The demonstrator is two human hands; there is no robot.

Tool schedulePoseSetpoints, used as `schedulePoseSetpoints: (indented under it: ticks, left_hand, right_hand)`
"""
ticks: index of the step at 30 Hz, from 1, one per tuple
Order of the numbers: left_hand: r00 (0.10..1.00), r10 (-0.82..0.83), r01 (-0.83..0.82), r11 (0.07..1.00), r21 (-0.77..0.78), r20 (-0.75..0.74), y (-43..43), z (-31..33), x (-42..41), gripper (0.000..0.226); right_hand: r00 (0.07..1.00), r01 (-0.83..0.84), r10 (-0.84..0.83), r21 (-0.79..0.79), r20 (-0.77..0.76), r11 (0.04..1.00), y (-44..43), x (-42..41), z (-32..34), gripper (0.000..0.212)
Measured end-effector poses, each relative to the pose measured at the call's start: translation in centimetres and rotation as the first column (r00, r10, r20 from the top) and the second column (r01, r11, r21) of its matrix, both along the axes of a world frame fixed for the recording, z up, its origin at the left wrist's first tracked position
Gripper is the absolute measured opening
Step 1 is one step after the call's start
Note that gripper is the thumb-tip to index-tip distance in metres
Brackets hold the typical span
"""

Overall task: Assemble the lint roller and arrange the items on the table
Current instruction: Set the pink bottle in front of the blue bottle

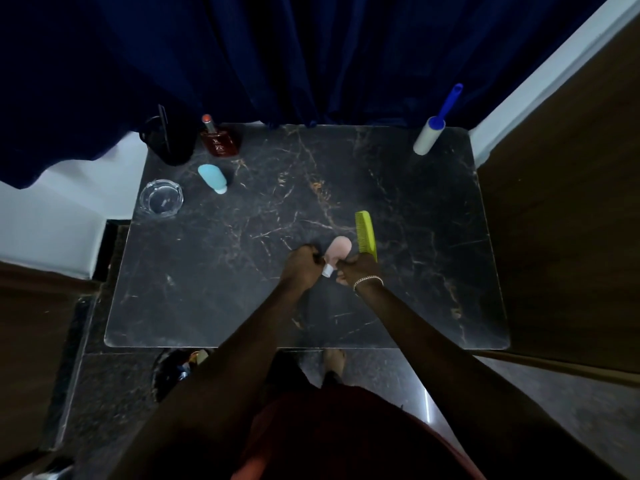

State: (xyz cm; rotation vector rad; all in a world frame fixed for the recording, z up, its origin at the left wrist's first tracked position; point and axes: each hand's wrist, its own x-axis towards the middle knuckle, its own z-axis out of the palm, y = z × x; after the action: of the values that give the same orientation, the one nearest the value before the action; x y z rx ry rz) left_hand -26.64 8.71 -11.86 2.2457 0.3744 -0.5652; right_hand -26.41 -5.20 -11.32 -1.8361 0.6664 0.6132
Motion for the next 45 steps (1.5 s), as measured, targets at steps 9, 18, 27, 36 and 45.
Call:
schedulePoseSetpoints:
  ticks: [9,18,27,36,45]
  left_hand:
    - [0.993,0.121,-0.121,0.986,-0.118,-0.013,0.5,-0.5,-0.6,0.023]
    - [0.957,0.274,-0.246,0.941,-0.233,0.096,11.3,2.0,1.3,0.023]
    - [0.94,0.266,-0.228,0.956,-0.184,0.216,21.8,2.2,4.2,0.022]
    - [0.948,0.214,-0.19,0.974,-0.12,0.235,25.9,-0.6,5.6,0.034]
    - [0.957,0.19,-0.165,0.978,-0.129,0.219,26.9,-1.7,5.3,0.044]
  right_hand:
    - [0.997,-0.082,0.082,-0.039,-0.005,0.996,1.5,1.1,0.0,0.018]
    - [0.965,-0.165,0.173,-0.057,0.198,0.985,11.4,3.8,2.5,0.019]
    - [0.887,-0.308,0.34,-0.147,0.312,0.94,22.4,6.8,2.5,0.028]
    - [0.821,-0.394,0.503,-0.371,0.268,0.841,27.8,8.3,-0.4,0.024]
    - [0.789,-0.407,0.551,-0.441,0.272,0.8,28.2,7.7,-1.3,0.03]
